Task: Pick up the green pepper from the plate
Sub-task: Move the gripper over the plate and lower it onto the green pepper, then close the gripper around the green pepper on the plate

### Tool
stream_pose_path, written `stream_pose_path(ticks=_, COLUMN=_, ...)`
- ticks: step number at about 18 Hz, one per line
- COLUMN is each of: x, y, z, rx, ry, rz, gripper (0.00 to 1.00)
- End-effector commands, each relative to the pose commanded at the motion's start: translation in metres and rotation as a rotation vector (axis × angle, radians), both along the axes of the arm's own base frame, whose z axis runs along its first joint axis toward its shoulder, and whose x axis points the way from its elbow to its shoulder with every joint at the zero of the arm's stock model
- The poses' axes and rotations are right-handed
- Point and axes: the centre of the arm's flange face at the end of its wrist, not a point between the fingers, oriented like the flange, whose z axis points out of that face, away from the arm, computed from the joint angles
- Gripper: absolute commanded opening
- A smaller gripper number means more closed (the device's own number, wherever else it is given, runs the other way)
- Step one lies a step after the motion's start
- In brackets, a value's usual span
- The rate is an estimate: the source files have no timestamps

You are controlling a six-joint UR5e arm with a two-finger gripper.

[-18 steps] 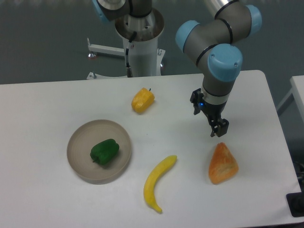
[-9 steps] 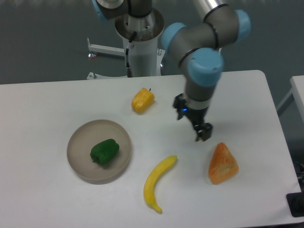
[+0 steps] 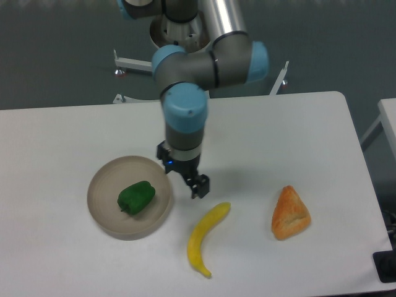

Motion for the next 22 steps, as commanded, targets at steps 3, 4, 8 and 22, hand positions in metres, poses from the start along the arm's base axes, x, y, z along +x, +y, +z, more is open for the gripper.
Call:
stream_pose_path(ticks=3, x=0.026, y=0.011, z=-0.009, rx=0.009, ry=-0.004, rz=0.003, gripper=1.00)
stream_pose_path(ticks=4, x=0.034, y=0.013, z=-0.015, rx=0.004, ry=-0.016, rz=-0.009, gripper=1.00)
stream_pose_path(ticks=8, x=0.059, y=0.013, z=-0.038, rx=-0.011, ry=-0.106, rz=-0.032, gripper=1.00)
stream_pose_path(ticks=22, x=0.059, y=0.007, z=-0.068, rx=-0.057, ry=-0.092, rz=-0.044, gripper=0.32)
